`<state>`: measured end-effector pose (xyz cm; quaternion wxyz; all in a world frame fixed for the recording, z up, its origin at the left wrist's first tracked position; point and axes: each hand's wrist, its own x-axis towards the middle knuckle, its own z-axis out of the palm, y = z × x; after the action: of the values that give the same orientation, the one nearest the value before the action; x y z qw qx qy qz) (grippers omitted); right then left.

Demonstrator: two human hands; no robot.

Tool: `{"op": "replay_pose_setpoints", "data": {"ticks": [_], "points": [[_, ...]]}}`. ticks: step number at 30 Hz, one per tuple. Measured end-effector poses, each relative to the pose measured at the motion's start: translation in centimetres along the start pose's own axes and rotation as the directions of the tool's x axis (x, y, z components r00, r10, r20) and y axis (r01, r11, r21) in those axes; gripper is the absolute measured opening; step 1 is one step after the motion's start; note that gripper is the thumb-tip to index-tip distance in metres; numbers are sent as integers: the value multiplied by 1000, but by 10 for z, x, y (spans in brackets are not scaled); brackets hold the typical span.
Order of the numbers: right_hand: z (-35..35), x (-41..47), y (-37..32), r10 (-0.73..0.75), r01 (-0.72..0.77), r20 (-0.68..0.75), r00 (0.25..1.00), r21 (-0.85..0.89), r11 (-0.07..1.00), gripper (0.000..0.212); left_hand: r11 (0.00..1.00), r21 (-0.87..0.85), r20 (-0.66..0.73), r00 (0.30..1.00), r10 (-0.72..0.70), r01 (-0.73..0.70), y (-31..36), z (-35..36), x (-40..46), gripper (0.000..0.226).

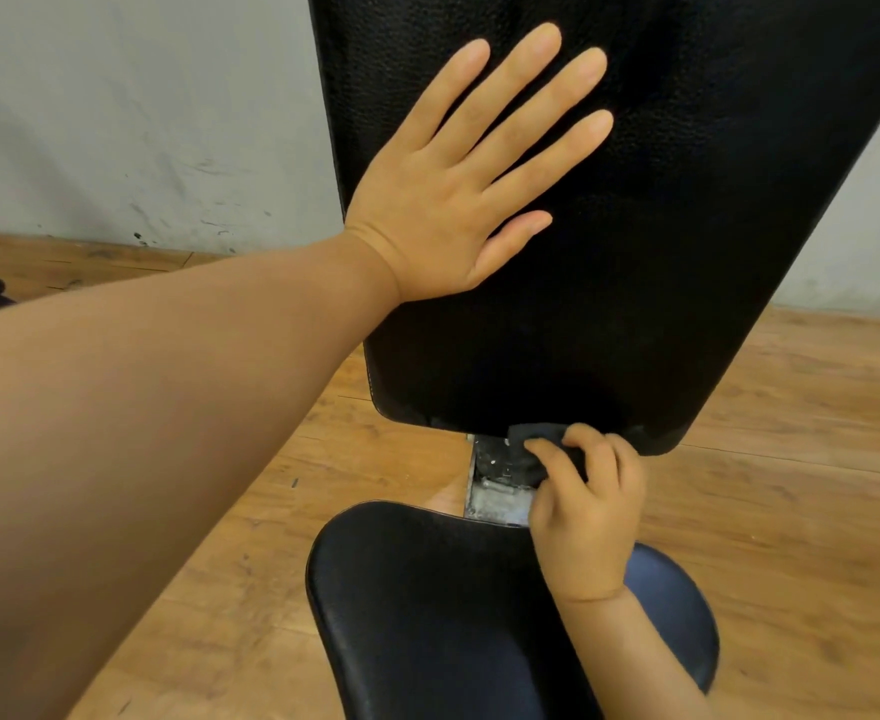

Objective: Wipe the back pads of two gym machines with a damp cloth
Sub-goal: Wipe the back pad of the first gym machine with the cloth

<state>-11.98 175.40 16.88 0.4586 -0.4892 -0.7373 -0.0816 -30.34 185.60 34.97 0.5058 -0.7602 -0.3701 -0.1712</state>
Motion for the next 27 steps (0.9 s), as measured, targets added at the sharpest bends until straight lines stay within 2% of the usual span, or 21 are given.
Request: {"op": "replay_pose_setpoints", "data": {"ticks": [3,5,10,15,19,24,27], "points": [[-9,17,13,65,-66,-137,988,0,998,39,1000,-4,-4,1000,-6,6,0,1,0,51],[-9,23,22,48,-55,-170,984,-36,998,44,1000,-4,-6,1000,-7,7,0,1,0,51],[-4,-3,38,-62,55,-81,995,-81,995,30,1000,1,-12,1000,-4,4,0,1,0,51],[3,-26,48,-2,3,8,1000,-78,997,30,1000,-5,-19,1000,-2,2,1,1,1,50],[-3,-21,44,25,-25,-6,1000,-30,999,30,1000,14,-12,1000,-2,2,0,0,0,51],[-27,14,46,60,-64,-165,984,-21,998,43,1000,2,-13,1000,-5,5,1,1,0,51],[-31,25,49,72,-81,-186,980,-41,996,47,1000,-3,-18,1000,-8,8,0,1,0,50]]}}
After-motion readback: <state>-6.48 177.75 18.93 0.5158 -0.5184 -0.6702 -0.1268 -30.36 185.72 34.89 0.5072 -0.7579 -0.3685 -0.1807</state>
